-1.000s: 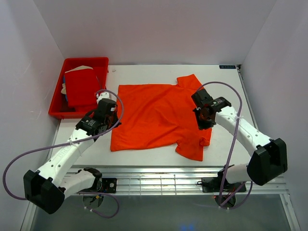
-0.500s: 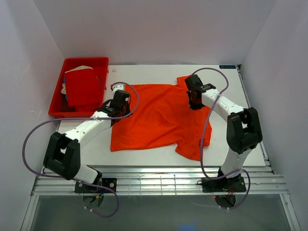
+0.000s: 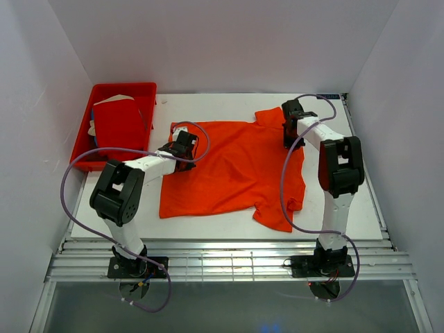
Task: Fold and stack the t-shirts
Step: Flatten the tshirt out
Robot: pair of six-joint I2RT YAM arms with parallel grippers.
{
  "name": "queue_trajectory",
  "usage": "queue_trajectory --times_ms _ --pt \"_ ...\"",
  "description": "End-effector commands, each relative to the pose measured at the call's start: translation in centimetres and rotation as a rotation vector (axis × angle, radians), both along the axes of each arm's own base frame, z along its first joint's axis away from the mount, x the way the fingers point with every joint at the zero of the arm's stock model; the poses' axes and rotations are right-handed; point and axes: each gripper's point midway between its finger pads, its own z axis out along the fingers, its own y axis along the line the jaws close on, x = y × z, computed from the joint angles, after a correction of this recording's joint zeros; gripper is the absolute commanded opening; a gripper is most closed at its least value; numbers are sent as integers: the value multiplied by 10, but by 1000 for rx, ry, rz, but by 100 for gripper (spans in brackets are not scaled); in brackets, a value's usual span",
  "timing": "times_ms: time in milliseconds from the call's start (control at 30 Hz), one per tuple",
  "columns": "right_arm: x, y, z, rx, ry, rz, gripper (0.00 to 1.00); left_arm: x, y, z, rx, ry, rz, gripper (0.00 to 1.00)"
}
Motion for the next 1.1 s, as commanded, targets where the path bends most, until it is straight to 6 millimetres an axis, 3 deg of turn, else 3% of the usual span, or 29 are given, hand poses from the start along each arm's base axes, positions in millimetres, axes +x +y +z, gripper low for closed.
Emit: queue_trajectory --times_ms 0,300,533,633,733,767,833,867,967,1000,1033,1067 --pt "12 1 -6 25 16 20 8 14 -1 15 -18 -48 16 0" --pt "30 -10 -39 54 79 -1 8 16 10 2 9 -27 31 0" --pt "65 -20 -37 69 52 -10 8 17 17 -10 13 -11 36 0" --pt "68 -19 -39 79 58 10 8 20 19 -12 17 -10 41 0" --pt "76 -12 -23 108 0 54 8 33 16 4 0 -75 44 0" --pt "79 -11 -3 117 -47 63 8 37 14 12 -6 -100 43 0" --pt "83 -11 13 116 -109 76 11 52 14 38 -18 -177 60 0" --pt "85 -12 38 117 -167 80 13 58 14 48 -19 -209 68 0" --pt "92 -9 80 131 -282 107 29 77 18 88 -7 -320 94 0" --pt "95 -9 87 130 -302 112 50 84 19 98 -6 -351 98 3" --pt "101 -8 101 130 -337 114 58 92 20 112 -4 -383 100 7" --pt "104 -8 104 127 -343 117 64 99 28 110 6 -382 115 20"
